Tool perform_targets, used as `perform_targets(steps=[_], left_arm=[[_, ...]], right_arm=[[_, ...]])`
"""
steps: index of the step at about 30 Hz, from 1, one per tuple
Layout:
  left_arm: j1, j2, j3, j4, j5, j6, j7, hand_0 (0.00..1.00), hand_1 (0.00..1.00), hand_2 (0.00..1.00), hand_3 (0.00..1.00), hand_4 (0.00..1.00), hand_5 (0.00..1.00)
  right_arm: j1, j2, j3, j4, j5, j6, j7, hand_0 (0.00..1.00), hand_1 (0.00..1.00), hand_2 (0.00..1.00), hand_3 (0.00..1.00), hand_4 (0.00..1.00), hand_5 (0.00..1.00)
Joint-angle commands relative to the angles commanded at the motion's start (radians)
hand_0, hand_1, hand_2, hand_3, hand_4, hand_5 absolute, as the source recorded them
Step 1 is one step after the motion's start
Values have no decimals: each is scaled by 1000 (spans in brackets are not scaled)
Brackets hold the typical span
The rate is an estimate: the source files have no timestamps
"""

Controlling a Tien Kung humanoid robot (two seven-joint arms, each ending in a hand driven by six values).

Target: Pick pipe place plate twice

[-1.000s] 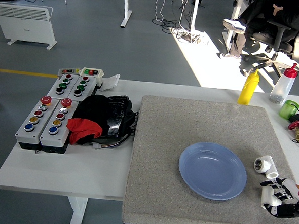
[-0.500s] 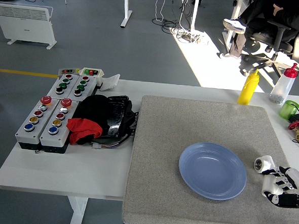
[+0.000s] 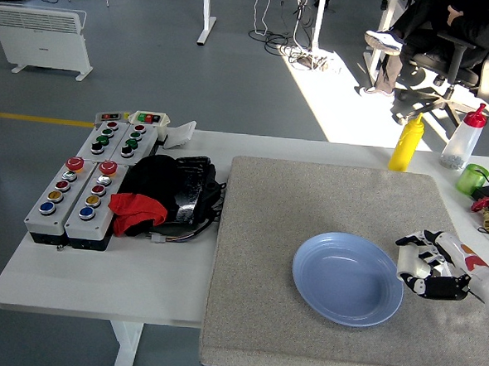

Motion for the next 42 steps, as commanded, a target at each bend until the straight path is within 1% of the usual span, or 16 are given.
perform_targets(steps=[4, 7, 8, 9, 10, 13, 14, 15, 19, 20, 21, 27, 28, 36, 39, 42], left_arm=[[3, 0, 7, -1, -4, 0, 0, 652, 613, 608, 602, 298, 998], [3, 0, 10, -1, -7, 1, 0, 652, 613, 608, 602, 298, 998], [2, 0, 14, -1, -11, 1, 0, 652, 613, 608, 602, 298, 998], [2, 0, 15, -1, -13, 2, 0, 651, 613, 608, 600, 297, 998], [0, 0, 18, -1, -17, 3, 0, 651, 613, 608, 600, 297, 998], [-2, 2, 24, 0, -24, 3, 0, 651, 613, 608, 600, 297, 998], [-3, 2, 24, 0, -25, 4, 0, 651, 613, 608, 600, 297, 998], [-3, 2, 24, 0, -25, 4, 0, 653, 613, 606, 599, 298, 998], [-6, 3, 29, 1, -34, 6, 0, 653, 613, 606, 599, 298, 998], [-6, 3, 30, 1, -34, 6, 0, 653, 613, 606, 599, 298, 998], [-7, 3, 30, 1, -35, 7, 0, 653, 613, 606, 598, 299, 998], [-7, 3, 31, 1, -36, 6, 0, 653, 611, 605, 598, 300, 998], [-7, 3, 31, 1, -36, 6, 0, 653, 611, 605, 598, 300, 998], [-8, 2, 34, 1, -40, 7, 0, 653, 611, 605, 597, 300, 998], [-8, 2, 35, 1, -43, 8, 0, 653, 611, 605, 597, 300, 998], [-9, 3, 35, 1, -43, 8, 0, 652, 612, 603, 596, 300, 998]], right_arm=[[99, 15, -109, -62, 8, -4, 3, 364, 496, 611, 680, 603, 37], [145, 22, -168, -95, 2, -10, 5, 364, 496, 611, 680, 603, 37], [172, 28, -201, -123, -7, -15, 8, 364, 496, 611, 680, 603, 37], [191, 31, -224, -142, -13, -19, 11, 447, 566, 663, 704, 603, 36], [212, 35, -248, -167, -22, -25, 14, 447, 566, 663, 704, 603, 36], [248, 44, -294, -223, -49, -37, 12, 447, 566, 663, 704, 603, 36], [250, 45, -297, -229, -52, -38, 12, 447, 566, 663, 704, 603, 36], [251, 45, -298, -230, -52, -38, 12, 780, 754, 819, 781, 612, 43], [272, 49, -343, -276, -73, -66, 26, 780, 754, 819, 781, 612, 43], [272, 49, -345, -278, -75, -67, 27, 780, 754, 819, 781, 612, 43], [272, 49, -350, -280, -80, -60, 19, 869, 815, 892, 818, 618, 47], [268, 48, -357, -282, -94, -28, -21, 869, 815, 892, 818, 618, 47], [267, 48, -356, -281, -95, -27, -23, 970, 906, 989, 926, 650, 79], [244, 40, -301, -253, -104, -33, -15, 979, 911, 993, 934, 651, 77], [233, 30, -245, -247, -119, -41, -8, 979, 911, 993, 934, 651, 77], [219, 11, -173, -266, -146, -41, -10, 982, 911, 987, 927, 647, 71]])
